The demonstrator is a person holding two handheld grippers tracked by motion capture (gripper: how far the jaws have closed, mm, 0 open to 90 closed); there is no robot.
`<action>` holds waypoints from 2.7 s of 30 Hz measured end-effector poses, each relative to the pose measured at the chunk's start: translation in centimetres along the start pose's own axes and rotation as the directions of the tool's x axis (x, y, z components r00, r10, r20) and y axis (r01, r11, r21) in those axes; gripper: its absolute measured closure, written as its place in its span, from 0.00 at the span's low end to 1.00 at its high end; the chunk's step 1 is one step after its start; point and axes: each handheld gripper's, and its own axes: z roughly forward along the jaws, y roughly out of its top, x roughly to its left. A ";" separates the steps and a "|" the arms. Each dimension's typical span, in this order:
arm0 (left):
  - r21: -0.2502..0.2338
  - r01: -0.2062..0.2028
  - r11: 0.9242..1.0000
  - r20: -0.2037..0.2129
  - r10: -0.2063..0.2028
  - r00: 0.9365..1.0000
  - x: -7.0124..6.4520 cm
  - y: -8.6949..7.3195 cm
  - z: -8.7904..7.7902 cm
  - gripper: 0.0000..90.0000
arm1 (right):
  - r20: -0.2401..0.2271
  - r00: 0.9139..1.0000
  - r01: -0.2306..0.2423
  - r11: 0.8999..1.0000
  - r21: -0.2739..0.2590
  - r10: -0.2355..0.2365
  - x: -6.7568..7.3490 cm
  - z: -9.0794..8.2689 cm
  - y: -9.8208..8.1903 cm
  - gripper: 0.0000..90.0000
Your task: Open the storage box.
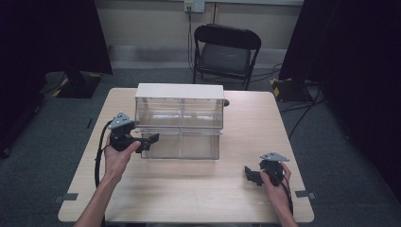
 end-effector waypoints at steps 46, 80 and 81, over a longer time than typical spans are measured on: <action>0.011 -0.001 1.000 -0.004 0.001 1.000 0.0 0.0 0.1 0.00 | 0.000 1.000 0.000 1.000 0.000 0.000 0.0 0.0 0.0 0.12; 0.008 0.002 1.000 -0.004 -0.002 1.000 0.0 0.0 0.1 0.00 | 0.000 1.000 0.000 1.000 0.000 0.000 0.0 0.0 0.0 0.11; 0.008 0.002 1.000 -0.004 -0.002 1.000 0.0 0.0 0.1 0.00 | 0.000 1.000 0.001 1.000 0.000 -0.001 0.0 0.0 0.0 0.12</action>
